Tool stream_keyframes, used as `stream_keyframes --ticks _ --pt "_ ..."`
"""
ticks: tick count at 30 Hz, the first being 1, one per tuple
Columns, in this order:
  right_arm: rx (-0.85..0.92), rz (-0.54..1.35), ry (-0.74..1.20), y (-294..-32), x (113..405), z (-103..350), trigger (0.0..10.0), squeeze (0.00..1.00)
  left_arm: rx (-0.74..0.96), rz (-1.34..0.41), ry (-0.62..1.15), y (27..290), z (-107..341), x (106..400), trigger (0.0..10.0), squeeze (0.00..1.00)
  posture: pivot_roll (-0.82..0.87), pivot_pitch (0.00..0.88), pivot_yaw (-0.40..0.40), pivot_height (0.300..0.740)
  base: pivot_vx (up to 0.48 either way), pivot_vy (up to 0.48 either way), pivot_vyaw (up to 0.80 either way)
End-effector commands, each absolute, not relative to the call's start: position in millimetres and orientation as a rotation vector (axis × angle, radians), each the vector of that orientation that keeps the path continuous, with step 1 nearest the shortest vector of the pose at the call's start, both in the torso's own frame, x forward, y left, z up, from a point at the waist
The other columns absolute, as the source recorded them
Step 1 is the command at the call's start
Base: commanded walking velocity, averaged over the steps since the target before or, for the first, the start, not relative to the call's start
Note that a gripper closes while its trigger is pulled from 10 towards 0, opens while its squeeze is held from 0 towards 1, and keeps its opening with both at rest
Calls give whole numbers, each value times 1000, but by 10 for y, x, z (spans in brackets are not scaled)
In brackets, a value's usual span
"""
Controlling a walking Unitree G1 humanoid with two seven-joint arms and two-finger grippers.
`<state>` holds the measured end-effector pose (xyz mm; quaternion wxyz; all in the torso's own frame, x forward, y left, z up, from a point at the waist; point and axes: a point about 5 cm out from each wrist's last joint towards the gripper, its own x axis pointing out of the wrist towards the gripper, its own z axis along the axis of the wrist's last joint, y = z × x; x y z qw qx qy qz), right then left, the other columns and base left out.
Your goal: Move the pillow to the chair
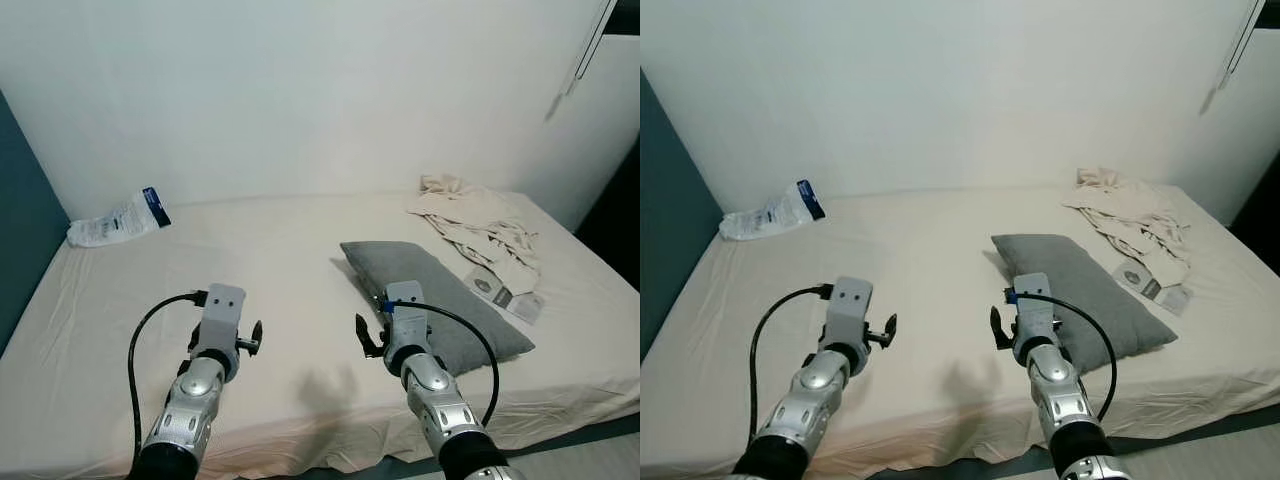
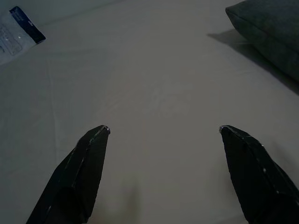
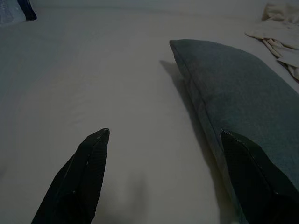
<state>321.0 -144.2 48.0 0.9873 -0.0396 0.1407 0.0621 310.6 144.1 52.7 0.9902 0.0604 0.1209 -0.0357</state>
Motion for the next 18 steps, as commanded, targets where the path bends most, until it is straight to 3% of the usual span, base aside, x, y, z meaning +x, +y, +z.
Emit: stream_keyframes --ticks 1,18 --pt "-72 124 300 -1445 3179 432 10000 0 132 -78 238 1438 524 3093 10000 0 -41 61 -37 712 0 -405 0" --pt "-74 125 303 -1451 3181 427 10000 0 131 -76 260 1448 493 3082 10000 0 -41 48 -40 712 0 -381 0"
